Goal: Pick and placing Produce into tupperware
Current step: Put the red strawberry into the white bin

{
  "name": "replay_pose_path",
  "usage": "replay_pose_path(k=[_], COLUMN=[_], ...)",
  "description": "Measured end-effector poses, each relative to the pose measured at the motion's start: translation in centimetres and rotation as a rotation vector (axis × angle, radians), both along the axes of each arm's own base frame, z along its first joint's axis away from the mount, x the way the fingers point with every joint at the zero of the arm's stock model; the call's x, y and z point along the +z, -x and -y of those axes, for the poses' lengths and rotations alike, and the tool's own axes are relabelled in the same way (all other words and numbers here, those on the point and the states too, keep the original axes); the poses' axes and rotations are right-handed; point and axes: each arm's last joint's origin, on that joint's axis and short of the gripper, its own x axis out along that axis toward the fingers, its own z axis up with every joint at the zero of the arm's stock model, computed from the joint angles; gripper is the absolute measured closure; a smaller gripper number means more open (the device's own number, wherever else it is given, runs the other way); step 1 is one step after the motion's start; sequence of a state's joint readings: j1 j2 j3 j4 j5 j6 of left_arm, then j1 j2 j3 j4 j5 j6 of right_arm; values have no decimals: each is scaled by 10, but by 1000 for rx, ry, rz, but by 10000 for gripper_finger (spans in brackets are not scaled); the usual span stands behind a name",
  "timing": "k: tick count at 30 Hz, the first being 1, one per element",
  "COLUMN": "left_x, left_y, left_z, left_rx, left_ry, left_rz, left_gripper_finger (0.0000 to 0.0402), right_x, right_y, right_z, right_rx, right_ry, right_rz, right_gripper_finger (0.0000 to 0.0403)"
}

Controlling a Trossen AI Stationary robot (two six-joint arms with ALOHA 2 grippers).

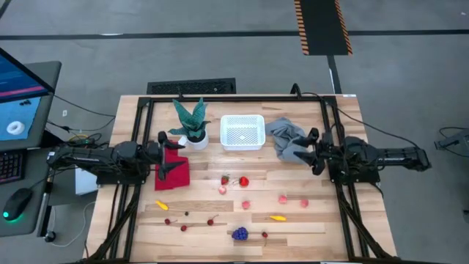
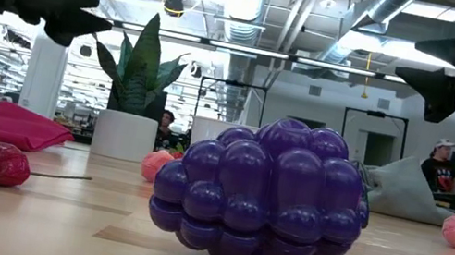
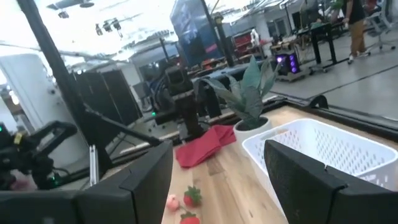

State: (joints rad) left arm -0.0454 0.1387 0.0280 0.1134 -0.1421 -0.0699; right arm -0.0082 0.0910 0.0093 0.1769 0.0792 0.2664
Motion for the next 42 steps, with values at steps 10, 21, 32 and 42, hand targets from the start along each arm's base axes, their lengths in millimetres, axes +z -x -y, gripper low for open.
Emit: replay_pose_path(k=[10,21,32,42], left_x=[4,5,5,13], left_y=[0,0,0,1], left_z=[-1,0,0,0], left_rx=[22,0,2,-17], left_ry=[16,105,230,325], left_rz=[49,105,120,218], left_gripper_finger=[120,120,120,120], right_x=[-10,-14,-13,-8], right_y=[0,0,0,0], right_z=[-1,-7,-14,-13], right_rx=[-5,100,188,178], right_ry=[65,-11,47,126], right_rz=[-111,-144,-138,-88], right_gripper_finger=[127,127,127,127])
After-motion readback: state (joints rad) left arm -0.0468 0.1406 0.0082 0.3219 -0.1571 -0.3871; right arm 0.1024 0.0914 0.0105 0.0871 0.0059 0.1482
